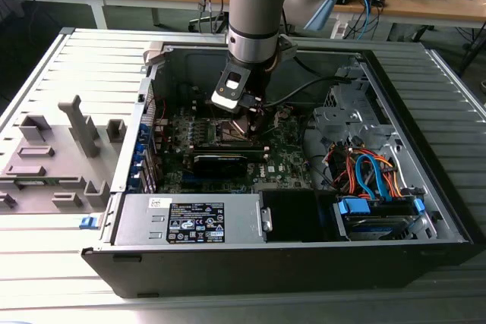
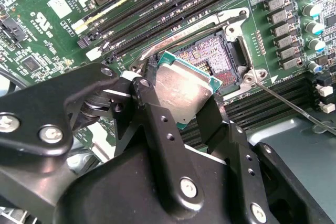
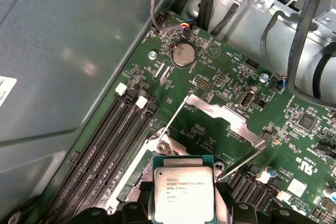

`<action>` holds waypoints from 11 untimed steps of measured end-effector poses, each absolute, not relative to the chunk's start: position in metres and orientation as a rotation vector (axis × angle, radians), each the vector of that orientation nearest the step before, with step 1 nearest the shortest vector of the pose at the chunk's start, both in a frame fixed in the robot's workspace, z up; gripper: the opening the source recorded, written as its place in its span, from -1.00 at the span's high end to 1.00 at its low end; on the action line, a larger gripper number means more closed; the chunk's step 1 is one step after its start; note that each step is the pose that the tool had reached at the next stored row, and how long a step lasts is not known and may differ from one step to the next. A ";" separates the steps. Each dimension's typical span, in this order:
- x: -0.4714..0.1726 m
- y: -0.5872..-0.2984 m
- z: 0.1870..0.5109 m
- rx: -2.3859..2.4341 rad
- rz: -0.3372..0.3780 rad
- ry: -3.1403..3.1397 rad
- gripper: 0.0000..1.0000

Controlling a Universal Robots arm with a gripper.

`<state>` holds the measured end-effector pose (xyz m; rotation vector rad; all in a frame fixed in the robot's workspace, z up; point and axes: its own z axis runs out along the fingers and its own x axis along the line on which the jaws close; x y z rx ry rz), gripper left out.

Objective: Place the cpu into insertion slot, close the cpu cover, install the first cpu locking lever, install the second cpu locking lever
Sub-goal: 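Place the cpu into insertion slot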

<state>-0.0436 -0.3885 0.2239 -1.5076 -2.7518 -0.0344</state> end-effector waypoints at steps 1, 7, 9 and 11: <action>-0.044 -0.388 0.224 -1.508 -0.034 -2.751 -0.09; -0.044 -0.388 0.224 -1.516 -0.034 -2.747 -0.09; -0.044 -0.388 0.224 -1.518 -0.034 -2.746 -0.09; -0.044 -0.388 0.224 -1.520 -0.034 -2.745 -0.09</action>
